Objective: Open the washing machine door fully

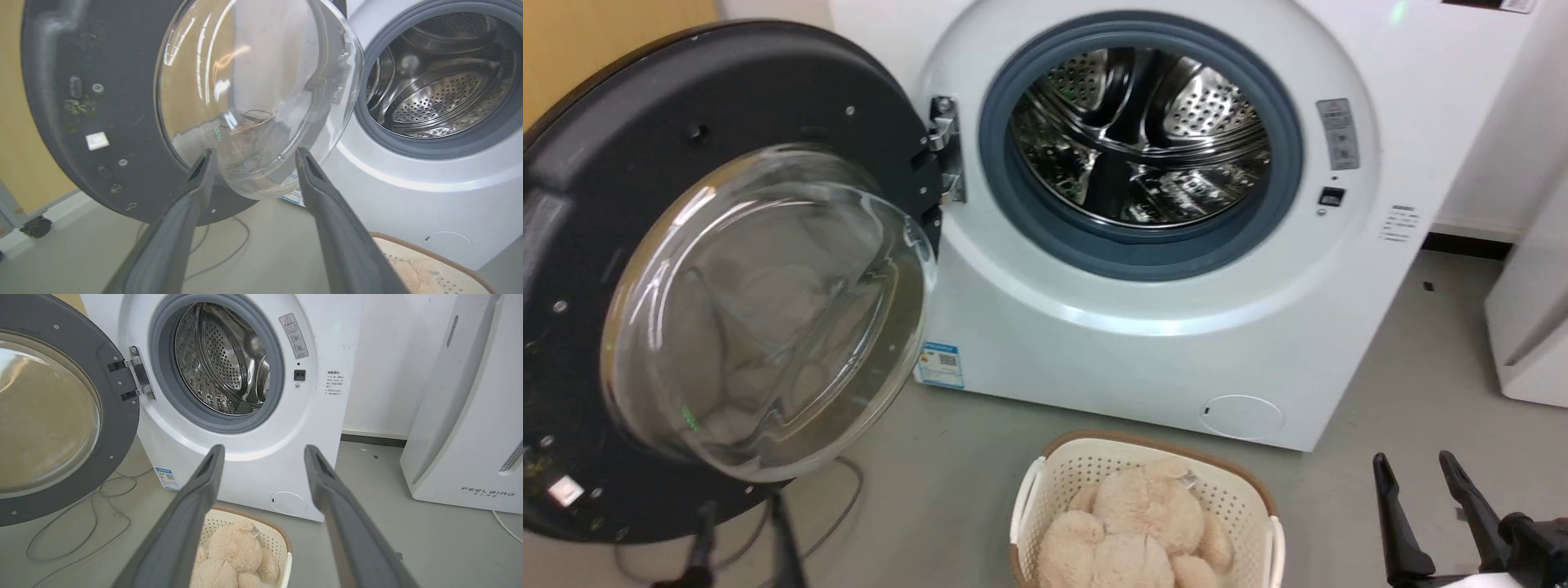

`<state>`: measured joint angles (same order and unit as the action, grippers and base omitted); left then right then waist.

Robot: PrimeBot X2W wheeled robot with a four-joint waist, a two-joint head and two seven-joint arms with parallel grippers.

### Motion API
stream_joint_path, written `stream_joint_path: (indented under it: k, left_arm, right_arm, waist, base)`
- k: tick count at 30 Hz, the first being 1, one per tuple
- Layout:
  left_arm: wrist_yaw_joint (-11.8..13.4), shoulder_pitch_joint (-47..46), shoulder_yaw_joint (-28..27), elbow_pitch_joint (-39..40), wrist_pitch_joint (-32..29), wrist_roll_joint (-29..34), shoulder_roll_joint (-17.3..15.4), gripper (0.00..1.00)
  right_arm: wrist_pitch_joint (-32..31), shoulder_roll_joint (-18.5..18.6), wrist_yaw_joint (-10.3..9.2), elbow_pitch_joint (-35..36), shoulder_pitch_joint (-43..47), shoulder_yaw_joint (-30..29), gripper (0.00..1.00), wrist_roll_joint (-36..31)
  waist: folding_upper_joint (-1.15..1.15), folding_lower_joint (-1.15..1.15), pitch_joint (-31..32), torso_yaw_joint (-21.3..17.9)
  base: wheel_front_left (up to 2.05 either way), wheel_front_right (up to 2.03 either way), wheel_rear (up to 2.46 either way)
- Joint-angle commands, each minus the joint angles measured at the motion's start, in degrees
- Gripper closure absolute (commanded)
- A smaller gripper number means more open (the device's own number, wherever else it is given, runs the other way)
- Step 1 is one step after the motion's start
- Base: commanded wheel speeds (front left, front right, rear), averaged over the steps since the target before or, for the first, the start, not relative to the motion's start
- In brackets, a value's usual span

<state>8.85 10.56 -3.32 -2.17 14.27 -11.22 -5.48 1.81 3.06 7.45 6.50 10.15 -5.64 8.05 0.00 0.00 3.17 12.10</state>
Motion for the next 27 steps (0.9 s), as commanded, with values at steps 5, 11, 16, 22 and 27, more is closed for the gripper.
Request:
stream_joint_path:
  k: [5,11,16,22,27]
  left_arm:
    - [-1.0,0.1,2.9,1.0,-1.6,0.9,0.3,0.0]
    - [-2.3,-1.1,5.9,1.5,-3.3,3.0,-1.0,0.0]
    - [-3.1,-2.2,7.8,0.3,-4.4,4.3,-2.0,0.0]
    - [-3.1,-2.6,9.1,-0.9,-4.6,5.4,-2.5,0.0]
    - [-3.0,-2.9,9.9,-1.3,-4.4,5.3,-2.3,0.0]
  right_arm:
    - [-0.8,-0.2,0.03,1.2,0.8,0.8,0.0,-0.8]
    - [-1.8,-0.2,0.03,1.9,1.2,1.9,0.0,-1.6]
    - [-2.5,-0.2,0.03,2.1,1.6,2.6,0.0,-1.6]
    - [-2.9,-0.2,0.03,1.7,1.8,3.1,0.0,-1.4]
    - [-2.9,-0.2,0.03,1.3,1.8,3.1,0.0,-1.3]
  waist:
    - [0.0,0.0,0.7,-3.1]
    - [0.0,0.0,1.1,-7.0]
    - [0.0,0.0,0.9,-9.8]
    - [0.0,0.0,0.6,-11.6]
    - [0.0,0.0,0.3,-12.2]
  base:
    - [0.0,0.0,0.0]
    - [0.0,0.0,0.0]
    - [0.0,0.0,0.0]
    - [0.0,0.0,0.0]
    - [0.0,0.0,0.0]
